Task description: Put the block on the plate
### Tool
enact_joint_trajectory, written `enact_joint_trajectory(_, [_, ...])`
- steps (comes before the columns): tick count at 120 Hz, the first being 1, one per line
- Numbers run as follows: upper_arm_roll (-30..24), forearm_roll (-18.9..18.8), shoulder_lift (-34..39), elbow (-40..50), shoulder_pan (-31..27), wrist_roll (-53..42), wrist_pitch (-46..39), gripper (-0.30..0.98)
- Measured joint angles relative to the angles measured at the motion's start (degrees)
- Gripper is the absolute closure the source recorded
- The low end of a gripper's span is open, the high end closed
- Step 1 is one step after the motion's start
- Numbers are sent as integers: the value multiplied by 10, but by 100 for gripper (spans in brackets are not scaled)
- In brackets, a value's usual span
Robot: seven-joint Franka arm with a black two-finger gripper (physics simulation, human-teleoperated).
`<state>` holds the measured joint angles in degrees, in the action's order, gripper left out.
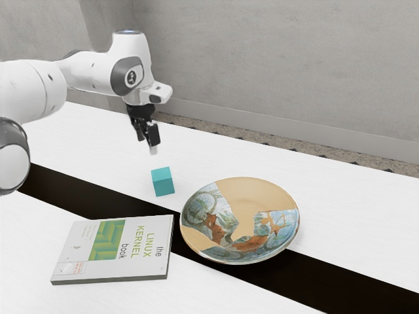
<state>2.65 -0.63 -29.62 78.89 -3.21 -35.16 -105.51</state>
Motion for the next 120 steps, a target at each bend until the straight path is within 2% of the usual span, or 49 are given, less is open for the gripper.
enact_joint_trajectory(20, [0,-14,-46,-4,-7,-70,-33,0])
enact_joint_trajectory(44, [-1,-16,-66,2,-9,-129,-60,0])
enact_joint_trajectory(65, [-1,-3,-81,2,-9,-144,-70,0])
enact_joint_trajectory(120, [-2,-3,-133,3,-5,-147,-131,0])
